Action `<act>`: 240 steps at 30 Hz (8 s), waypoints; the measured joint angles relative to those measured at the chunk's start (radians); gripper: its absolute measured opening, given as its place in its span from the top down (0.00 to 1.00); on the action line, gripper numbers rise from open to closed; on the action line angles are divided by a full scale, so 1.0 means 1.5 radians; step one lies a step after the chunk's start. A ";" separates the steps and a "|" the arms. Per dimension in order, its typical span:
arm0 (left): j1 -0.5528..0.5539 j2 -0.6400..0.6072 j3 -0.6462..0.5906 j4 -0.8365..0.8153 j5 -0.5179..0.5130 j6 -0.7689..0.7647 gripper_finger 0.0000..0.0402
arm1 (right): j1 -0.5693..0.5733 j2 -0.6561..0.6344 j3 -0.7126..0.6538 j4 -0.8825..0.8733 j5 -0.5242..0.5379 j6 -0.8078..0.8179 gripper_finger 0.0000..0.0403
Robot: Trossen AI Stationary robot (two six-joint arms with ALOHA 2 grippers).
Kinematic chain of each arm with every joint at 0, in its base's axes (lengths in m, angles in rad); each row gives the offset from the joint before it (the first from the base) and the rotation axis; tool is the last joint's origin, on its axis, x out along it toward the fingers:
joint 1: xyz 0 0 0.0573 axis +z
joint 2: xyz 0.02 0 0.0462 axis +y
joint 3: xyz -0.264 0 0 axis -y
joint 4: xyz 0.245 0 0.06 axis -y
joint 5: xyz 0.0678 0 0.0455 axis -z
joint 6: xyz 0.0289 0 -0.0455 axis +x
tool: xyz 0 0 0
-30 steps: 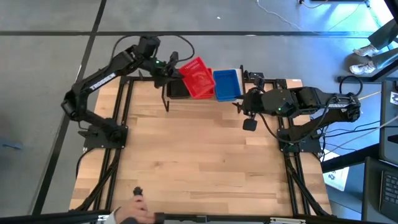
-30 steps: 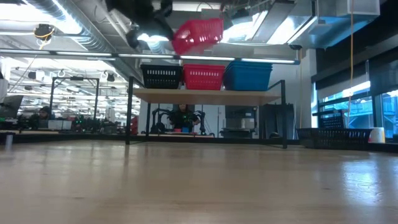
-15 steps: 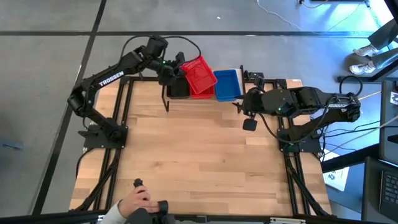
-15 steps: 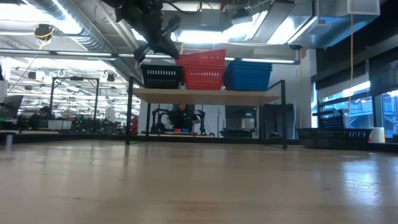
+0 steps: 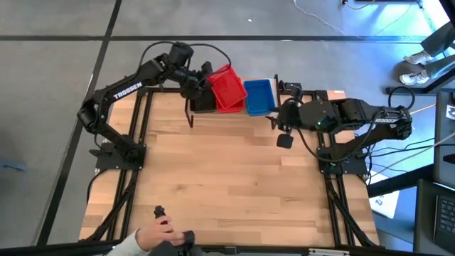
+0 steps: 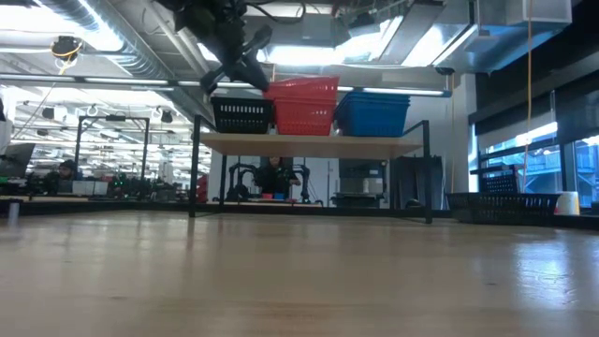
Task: Stack baskets on shelf by color
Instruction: Stack the red bin on the red bin on the shelf, then stack the black bin on the black bin on the shelf
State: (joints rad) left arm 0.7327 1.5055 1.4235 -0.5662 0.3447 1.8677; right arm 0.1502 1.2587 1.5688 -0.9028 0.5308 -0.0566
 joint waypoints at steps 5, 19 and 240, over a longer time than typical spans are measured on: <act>-0.021 0.000 0.000 0.004 -0.043 -0.004 0.94 | -0.006 0.000 0.000 0.000 0.000 0.002 0.75; -0.065 0.000 0.000 0.081 -0.204 -0.057 0.88 | -0.012 0.000 0.000 0.001 0.000 0.018 0.75; -0.199 -0.185 -0.001 -0.211 -0.219 -1.145 0.87 | -0.306 0.394 0.139 -0.005 -0.539 -0.224 1.00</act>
State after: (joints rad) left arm 0.4343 1.2285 1.4223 -0.8825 0.0162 0.1497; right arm -0.3092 1.8500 1.7771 -0.9103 -0.2783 -0.3930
